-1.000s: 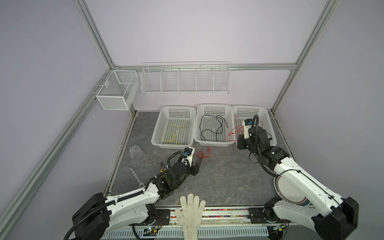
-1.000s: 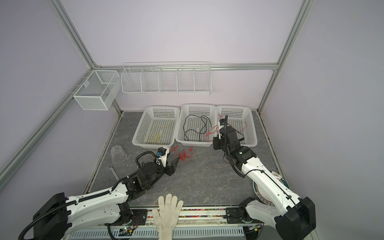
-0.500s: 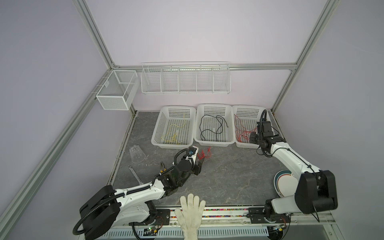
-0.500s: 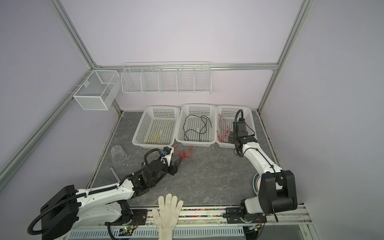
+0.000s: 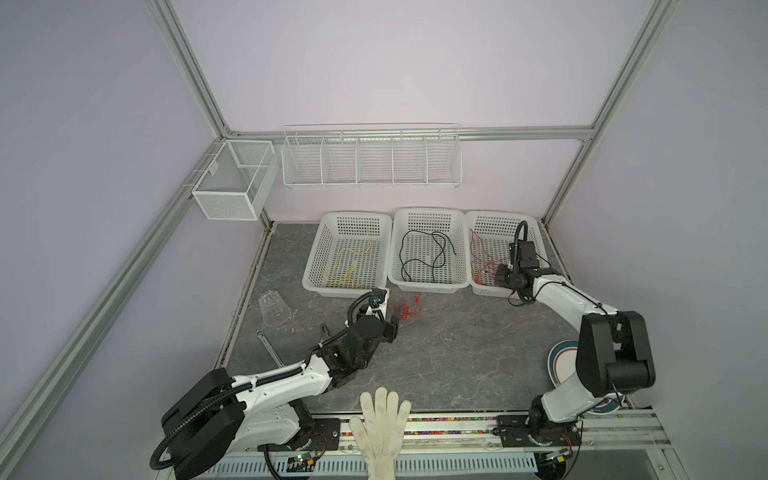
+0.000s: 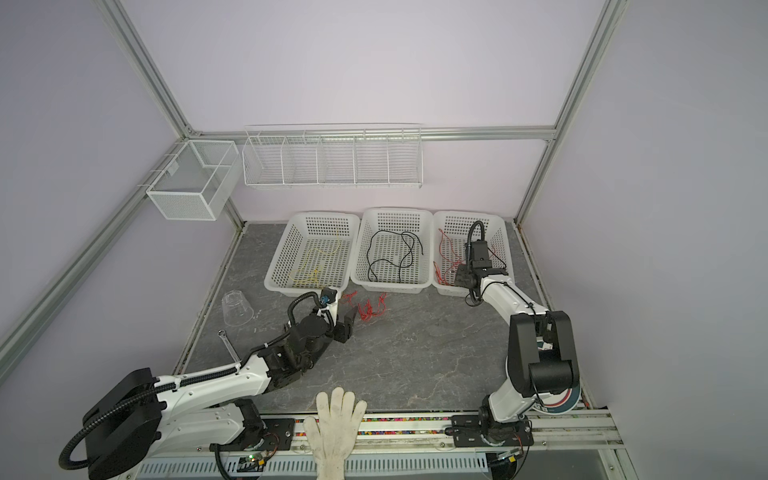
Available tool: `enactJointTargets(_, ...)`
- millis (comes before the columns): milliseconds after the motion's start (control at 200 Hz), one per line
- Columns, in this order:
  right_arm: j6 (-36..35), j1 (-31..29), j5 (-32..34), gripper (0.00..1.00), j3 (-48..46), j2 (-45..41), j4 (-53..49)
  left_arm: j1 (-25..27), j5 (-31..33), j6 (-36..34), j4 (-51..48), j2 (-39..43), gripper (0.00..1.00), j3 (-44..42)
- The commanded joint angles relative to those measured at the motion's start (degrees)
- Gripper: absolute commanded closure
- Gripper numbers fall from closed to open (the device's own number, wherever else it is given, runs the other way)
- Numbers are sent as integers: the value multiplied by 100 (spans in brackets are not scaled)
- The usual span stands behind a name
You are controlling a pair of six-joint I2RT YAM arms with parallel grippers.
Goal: Untangle the cables
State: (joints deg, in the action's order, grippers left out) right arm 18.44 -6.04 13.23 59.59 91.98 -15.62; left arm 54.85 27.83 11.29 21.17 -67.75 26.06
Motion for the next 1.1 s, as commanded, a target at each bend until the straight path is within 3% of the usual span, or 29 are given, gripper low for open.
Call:
enactJointTargets(0,-93,7,-22,67,30,-353,32,-53,213,242,-110,-146,35,170)
enactJointTargets(280,-192,1,-698,62,-494,-1619,142,-184,237,534,-620,-703,44,585)
enactJointTargets(415,-183,-2,-1096,43,-730,-2155,160,-194,-46,557,-653,-976,50,752)
enactJointTargets(510,-197,-22,-1316,37,-782,-2362,63,-194,-241,619,-736,-1189,52,949)
enactJointTargets(785,-248,-274,-1876,35,-887,-2669,22,-194,-699,814,-1461,-1919,56,1754)
enactJointTargets(1095,-744,-1228,-2069,35,-882,-2664,53,-194,-921,1064,-1976,-2518,64,2312)
